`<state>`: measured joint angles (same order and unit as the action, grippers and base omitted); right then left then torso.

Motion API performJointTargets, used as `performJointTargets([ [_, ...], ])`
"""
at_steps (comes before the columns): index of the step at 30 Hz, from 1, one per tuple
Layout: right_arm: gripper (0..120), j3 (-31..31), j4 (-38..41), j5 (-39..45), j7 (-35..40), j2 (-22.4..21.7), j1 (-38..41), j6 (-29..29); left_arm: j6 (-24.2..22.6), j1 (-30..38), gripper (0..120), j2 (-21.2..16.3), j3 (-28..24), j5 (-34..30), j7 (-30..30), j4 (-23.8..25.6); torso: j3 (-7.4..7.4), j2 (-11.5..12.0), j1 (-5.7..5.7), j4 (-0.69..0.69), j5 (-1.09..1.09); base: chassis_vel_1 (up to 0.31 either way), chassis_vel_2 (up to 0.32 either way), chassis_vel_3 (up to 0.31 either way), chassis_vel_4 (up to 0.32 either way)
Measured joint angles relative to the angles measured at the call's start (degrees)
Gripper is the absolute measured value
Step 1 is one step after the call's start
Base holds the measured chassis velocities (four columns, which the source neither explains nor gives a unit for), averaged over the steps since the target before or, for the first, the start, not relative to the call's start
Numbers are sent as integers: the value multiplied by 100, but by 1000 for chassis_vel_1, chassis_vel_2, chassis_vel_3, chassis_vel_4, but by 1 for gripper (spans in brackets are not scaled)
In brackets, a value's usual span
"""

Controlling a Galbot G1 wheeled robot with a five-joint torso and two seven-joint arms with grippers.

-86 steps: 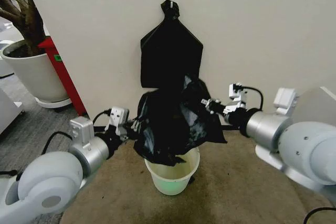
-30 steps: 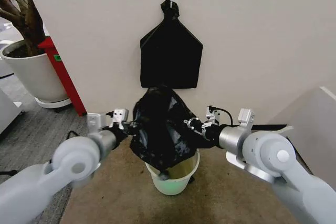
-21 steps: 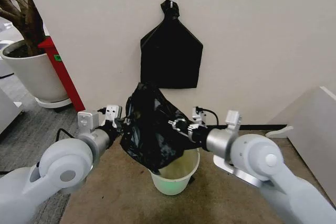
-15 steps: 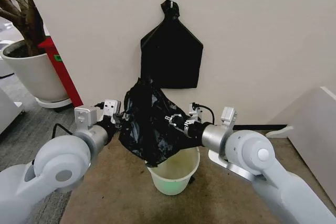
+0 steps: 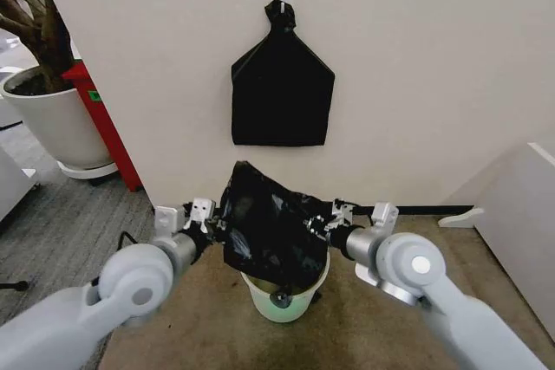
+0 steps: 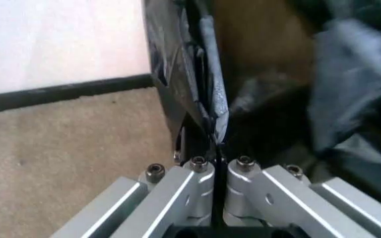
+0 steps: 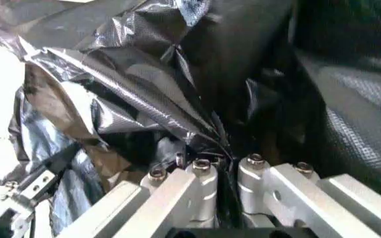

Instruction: Place the garbage bag over the trash bin.

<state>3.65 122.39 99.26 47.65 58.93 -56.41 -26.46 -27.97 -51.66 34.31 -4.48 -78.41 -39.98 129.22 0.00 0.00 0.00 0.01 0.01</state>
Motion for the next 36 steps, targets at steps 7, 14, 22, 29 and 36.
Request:
performJointTargets([
  [7, 0, -197, 11, 146, 44, 113, 5, -40, -84, -32, 0, -263, 322, -215, 0, 446, 0, 0, 0, -2, -2, 0, 0, 0, 0],
  [14, 0, 249, 700, 530, 198, -245, 243, 129, 169, 341, 0, -408, 434, -145, 366, 573, 0, 0, 0, -1, 0, 0, 0, 0, 0],
  [22, 0, 877, 1894, 1189, 356, -1044, 479, 360, 572, 637, 0, -716, 710, -71, 994, 805, 0, 0, 0, -1, -3, 0, 0, 0, 0],
  [29, 0, 1398, 2131, 1461, 297, -1542, 406, 334, 665, 232, 0, -841, 922, 229, 797, 516, 0, 0, 0, -1, -1, 0, 0, 0, 0],
  [36, 0, 2124, 2123, 1481, 250, -1795, 339, 206, 668, 118, 0, -593, 778, 522, 749, 65, 0, 0, 0, -1, -1, 0, 0, 0, 0],
])
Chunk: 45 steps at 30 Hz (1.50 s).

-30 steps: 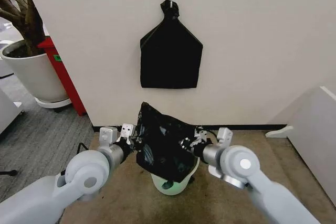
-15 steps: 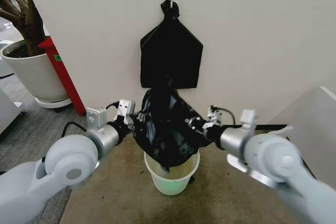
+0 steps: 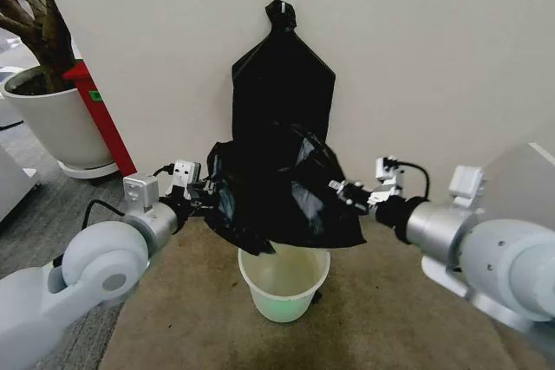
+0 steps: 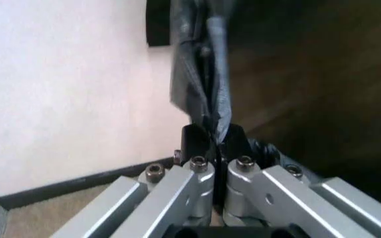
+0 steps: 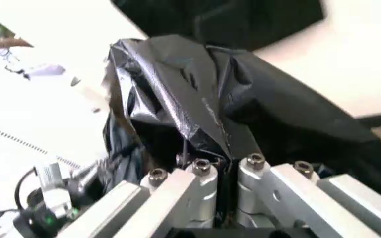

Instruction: Place the garbage bag over the trash bin.

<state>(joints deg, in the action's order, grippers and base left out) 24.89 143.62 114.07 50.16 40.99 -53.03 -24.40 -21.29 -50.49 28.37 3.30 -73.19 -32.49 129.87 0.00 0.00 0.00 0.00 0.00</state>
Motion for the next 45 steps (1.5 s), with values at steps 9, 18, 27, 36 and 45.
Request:
performJointTargets([
  [9, 0, -226, -21, -303, -114, 36, -167, -262, -19, -44, 0, -104, -18, 5, 130, 535, 0, 0, 0, 0, -1, 0, 0, 0, 0],
  [18, 0, -660, -67, -319, -1900, 254, 169, -441, -36, -491, 0, -450, 183, -17, 41, 1157, 0, 0, 0, 0, 0, 0, 0, 0, 0],
  [27, 0, -1426, -868, -555, -2611, 560, 540, -609, -26, -985, 0, -581, 253, -20, -254, 1356, 0, 0, 0, -1, 1, 0, 0, 0, 0],
  [36, 0, -1701, -1962, -1458, -3448, 796, 303, -623, -46, -945, 0, -615, 253, 122, -452, 1354, 0, 0, 0, 0, 0, 0, 0, 0, 0],
  [45, 0, -1892, -2522, -1713, -3506, 944, 241, -633, -453, -590, 0, -562, 27, 266, -467, 1138, 0, 0, 0, 0, -1, 0, 0, 0, 0],
])
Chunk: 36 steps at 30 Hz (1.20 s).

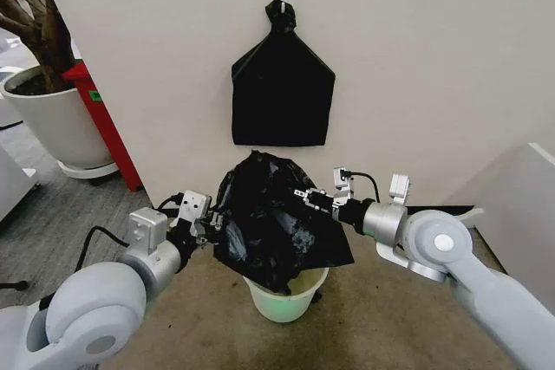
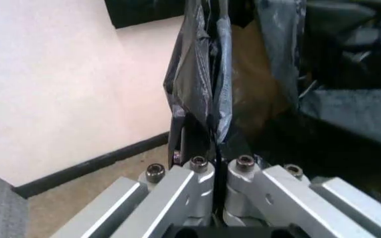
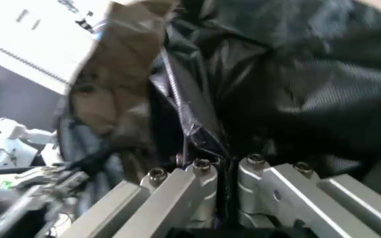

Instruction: Place the garbage bag over the trash bin.

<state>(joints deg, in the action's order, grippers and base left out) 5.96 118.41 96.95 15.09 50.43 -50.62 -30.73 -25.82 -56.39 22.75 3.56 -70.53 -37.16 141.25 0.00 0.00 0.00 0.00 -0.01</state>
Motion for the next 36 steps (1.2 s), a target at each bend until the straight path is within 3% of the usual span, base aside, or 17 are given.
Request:
performJointTargets([
  [3, 0, -110, -202, -201, -52, 122, -48, 7, -36, 57, 0, 77, -154, 136, 127, -219, 0, 0, 0, -2, 0, 0, 0, 0, 0],
  [8, 0, -232, -463, -477, -77, 233, -255, 12, -78, 541, 0, 637, -731, 176, 215, -950, 0, 0, 0, -2, 0, 0, 0, 0, 0],
  [13, 0, -310, -633, -749, -8, 297, -557, 29, -73, 1380, 0, 1548, -1890, 402, 127, -1836, 0, 0, 0, 1, 2, 0, 0, 0, 0],
  [15, 0, -342, -658, -830, 21, 342, -647, 80, -60, 1553, 0, 1721, -2228, 517, 94, -1983, 1, 1, 0, 2, 2, 0, 0, 0, 0],
  [20, 0, -380, -645, -894, 75, 474, -772, 135, -104, 1717, 0, 1787, -2527, 609, 12, -1929, 0, 0, 0, 0, 2, 0, 0, 0, 0],
  [26, 0, -262, -859, -951, 101, 598, -827, 137, -263, 1784, 0, 1540, -2512, 557, 4, -1683, 0, 0, 0, -2, 0, 0, 0, 0, 0],
  [32, 0, -193, -966, -1067, 184, 599, -1053, 119, -304, 1637, 0, 1498, -2541, 614, 104, -1853, -1, 0, 0, -1, 1, 0, 0, 0, 0],
  [36, 0, 0, -458, -1067, 747, 510, -1380, 204, -303, 1630, 0, 1665, -2590, 446, 3, -1899, 0, 0, 0, 0, 1, 0, 0, 0, 0],
])
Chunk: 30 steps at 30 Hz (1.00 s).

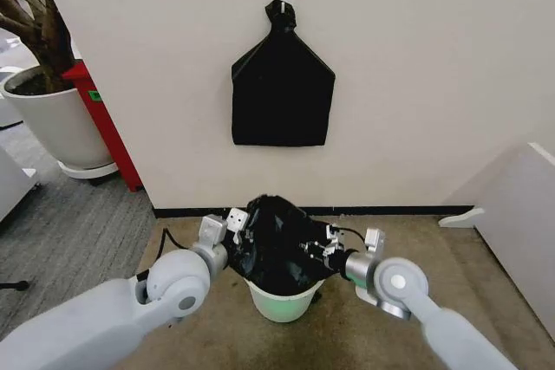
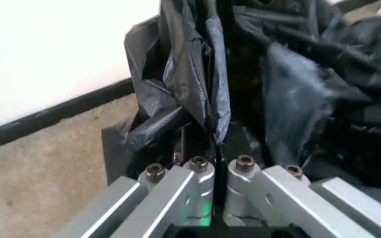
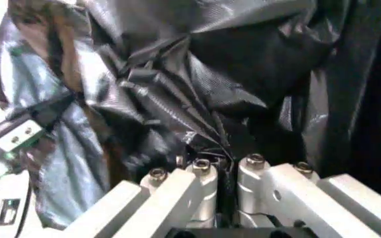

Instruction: Place the garbage bag over the trash bin.

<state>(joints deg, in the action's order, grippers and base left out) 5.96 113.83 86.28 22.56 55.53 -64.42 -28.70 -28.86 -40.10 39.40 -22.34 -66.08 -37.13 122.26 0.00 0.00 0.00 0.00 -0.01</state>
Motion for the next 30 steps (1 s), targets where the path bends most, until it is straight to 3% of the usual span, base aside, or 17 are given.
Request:
performJointTargets([
  [3, 0, 178, 357, 177, 263, -98, -112, 18, -14, 38, 0, -6, 120, -169, -58, 137, 0, 0, 0, 2, 1, 0, 0, 0, 0],
  [9, 0, 529, 1366, 799, 1320, -333, -220, 145, -154, -100, 0, -313, 962, -640, -85, 611, 0, 0, 0, 1, 1, 0, 0, 0, 0],
  [11, 0, 569, 1944, 1210, 2414, -392, -216, 191, -295, -575, 0, -666, 1777, -850, -83, 909, 0, 0, 0, 1, 1, 0, 0, 0, 0],
  [15, 0, 537, 2492, 1756, 3785, -381, -301, 308, -358, -1620, 0, -1236, 2590, -873, -46, 1204, -1, -1, 0, -2, -1, 0, 0, 0, 0],
  [19, 0, 534, 2623, 1564, 3975, -351, -629, 379, -328, -2312, 0, -1333, 2645, -743, -33, 1297, -1, 0, 0, -3, 3, 0, 0, 0, 0],
  [30, 0, 558, 2475, 1018, 4340, 17, -1390, 667, -314, -2742, 0, -1018, 2328, -515, -169, 984, -1, -1, 0, 1, 0, 0, 0, 0, 0],
])
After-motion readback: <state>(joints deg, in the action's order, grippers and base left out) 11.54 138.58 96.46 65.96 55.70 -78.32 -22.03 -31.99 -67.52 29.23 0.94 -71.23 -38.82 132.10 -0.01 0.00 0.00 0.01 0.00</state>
